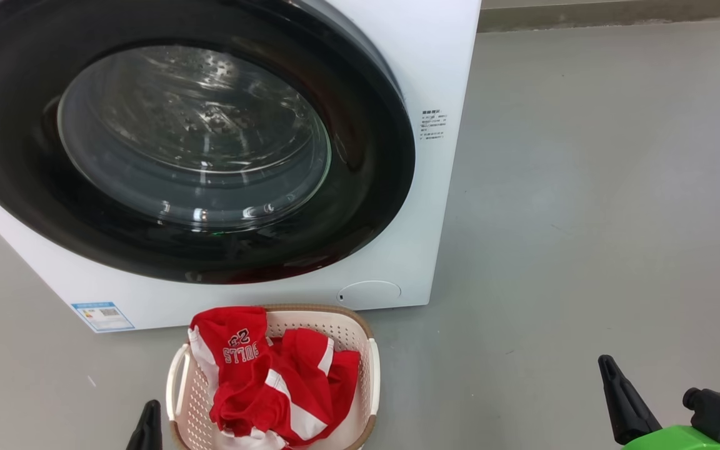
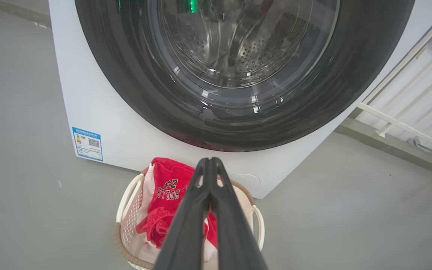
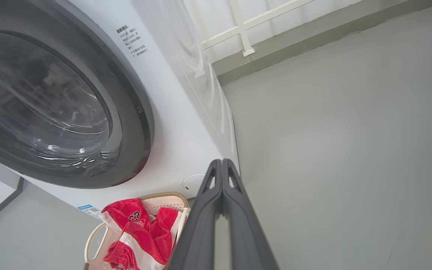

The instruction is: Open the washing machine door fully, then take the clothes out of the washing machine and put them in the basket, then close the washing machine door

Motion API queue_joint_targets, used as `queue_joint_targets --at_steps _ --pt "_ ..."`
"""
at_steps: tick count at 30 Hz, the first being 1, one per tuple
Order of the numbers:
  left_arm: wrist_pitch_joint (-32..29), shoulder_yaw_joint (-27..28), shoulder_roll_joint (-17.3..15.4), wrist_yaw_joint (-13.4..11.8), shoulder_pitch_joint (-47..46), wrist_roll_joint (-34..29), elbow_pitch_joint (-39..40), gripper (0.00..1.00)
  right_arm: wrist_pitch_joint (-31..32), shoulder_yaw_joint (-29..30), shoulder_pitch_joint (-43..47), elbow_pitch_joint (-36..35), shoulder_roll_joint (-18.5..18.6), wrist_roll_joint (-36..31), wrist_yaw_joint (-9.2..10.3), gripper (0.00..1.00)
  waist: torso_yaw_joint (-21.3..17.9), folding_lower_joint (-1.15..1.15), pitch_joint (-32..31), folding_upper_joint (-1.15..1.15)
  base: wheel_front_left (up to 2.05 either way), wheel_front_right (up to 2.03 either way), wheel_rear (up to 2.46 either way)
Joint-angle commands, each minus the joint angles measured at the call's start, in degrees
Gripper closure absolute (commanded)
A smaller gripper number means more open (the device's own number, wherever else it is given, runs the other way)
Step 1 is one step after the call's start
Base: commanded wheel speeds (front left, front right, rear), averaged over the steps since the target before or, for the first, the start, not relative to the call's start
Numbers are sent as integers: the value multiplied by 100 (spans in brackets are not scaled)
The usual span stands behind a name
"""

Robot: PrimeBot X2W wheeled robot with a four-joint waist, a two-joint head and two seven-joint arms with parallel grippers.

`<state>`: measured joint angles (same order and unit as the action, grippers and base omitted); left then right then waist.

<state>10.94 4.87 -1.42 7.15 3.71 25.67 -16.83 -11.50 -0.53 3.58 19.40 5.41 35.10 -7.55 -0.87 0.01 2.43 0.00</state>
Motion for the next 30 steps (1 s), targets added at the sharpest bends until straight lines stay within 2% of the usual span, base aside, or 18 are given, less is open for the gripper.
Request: queue_joint_targets --at_steps 1,30 --pt "-44 38 -71 6 -163 174 144 100 37 52 -163 -160 64 161 1 100 1 -1 -4 0 0 0 0" --pt "-521 74 -92 14 -394 1988 182 100 512 212 -389 -266 -7 1735 3 100 25 -1 -66 0 0 0 0"
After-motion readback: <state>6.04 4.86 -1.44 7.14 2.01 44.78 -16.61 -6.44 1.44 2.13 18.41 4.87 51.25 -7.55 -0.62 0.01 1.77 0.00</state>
